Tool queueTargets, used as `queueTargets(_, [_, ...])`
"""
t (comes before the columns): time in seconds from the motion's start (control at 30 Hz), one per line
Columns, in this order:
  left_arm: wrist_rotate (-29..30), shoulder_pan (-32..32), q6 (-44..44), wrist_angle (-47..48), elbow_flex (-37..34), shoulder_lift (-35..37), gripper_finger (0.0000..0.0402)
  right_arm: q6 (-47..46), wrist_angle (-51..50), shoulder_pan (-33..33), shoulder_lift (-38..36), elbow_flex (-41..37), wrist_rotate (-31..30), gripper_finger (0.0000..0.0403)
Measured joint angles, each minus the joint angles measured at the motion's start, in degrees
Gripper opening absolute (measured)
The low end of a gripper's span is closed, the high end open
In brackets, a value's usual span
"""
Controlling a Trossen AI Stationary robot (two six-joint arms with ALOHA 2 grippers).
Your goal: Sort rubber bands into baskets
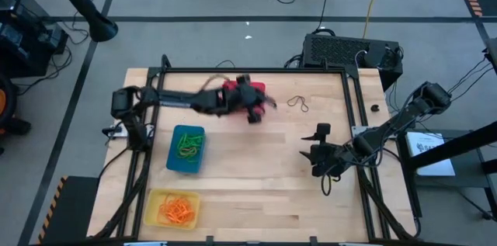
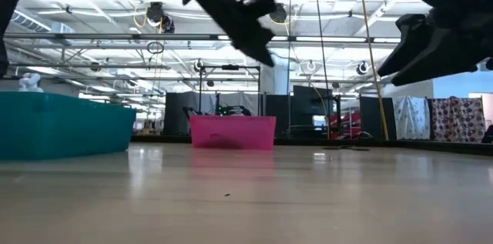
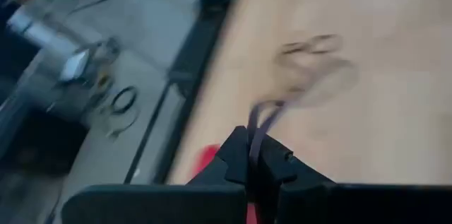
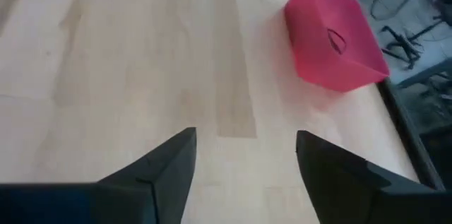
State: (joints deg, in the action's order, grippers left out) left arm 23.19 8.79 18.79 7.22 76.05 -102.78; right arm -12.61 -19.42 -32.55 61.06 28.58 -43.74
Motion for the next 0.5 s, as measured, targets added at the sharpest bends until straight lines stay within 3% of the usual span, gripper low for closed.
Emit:
queueTargets(0.23, [-2.8,12.3,-7.9,11.1,0.0,-1.1,0.0001,-2.1,-2.4,1.8,0.0,0.0,-10.3,0.0232])
queueTargets(0.37, [-9.1,16.0,-13.6,13.5,-0.4,-1.3,0.0002,-4.4,-4.4,4.4,0.0,0.0,-9.7,0.0226])
queueTargets(0.5, [-9.8,16.8,-14.0,13.8,-0.5,-1.3,0.0022,-5.2,-5.7,7.0,0.0,0.0,-7.7,0.0223])
